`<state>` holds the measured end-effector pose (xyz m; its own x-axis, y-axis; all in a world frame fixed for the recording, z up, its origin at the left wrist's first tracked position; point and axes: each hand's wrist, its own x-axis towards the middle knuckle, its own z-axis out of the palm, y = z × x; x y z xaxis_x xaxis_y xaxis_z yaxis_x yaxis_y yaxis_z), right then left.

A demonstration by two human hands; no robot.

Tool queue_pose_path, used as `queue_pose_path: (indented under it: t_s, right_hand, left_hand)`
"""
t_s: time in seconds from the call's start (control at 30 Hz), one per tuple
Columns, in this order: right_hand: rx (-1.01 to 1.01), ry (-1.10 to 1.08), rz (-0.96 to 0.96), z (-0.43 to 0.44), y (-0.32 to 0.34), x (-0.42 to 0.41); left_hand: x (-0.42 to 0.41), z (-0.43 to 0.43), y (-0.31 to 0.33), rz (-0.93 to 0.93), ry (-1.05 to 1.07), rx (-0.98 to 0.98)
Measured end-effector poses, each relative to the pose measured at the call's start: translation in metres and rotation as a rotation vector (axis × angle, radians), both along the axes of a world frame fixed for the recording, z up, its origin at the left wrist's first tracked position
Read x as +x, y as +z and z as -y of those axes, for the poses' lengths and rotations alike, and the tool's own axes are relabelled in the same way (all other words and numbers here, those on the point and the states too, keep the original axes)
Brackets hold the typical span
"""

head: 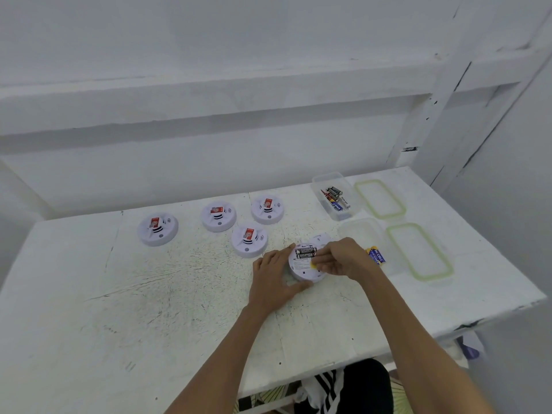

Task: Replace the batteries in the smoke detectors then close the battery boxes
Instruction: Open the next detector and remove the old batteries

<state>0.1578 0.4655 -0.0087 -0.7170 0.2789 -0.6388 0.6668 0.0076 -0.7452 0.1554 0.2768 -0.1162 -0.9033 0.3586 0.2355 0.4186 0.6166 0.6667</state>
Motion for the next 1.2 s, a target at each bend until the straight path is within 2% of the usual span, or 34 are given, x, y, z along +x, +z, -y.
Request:
queue_pose_path:
  t_s: [0.13,0.6,0.8,1.07,1.2]
  right_hand:
    - [-0.048,0.013,0.02,0.001,0.007,-0.001]
    - [0.036,-0.048,-0.011,0.003,-0.01,-0.008]
    - [0.006,-0.083,-0.05,0.002,-0.011,-0.01]
    - [0.266,-0.009,-0.115,0.007,-0.021,-0.002]
    - [0.299,0.036,-0.18,0.005,-0.017,0.006]
  left_hand:
    - [0.0,0.0,0.001,0.007,-0.005,0.003]
    - [0.002,0.001,0.004,0.006,-0.019,0.006]
    - [0.002,0.0,0.005,0.019,-0.016,0.004]
    - [0.001,0.001,0.007,0.071,-0.003,-0.006]
    - [0.003,0.001,0.007,0.058,0.017,-0.023]
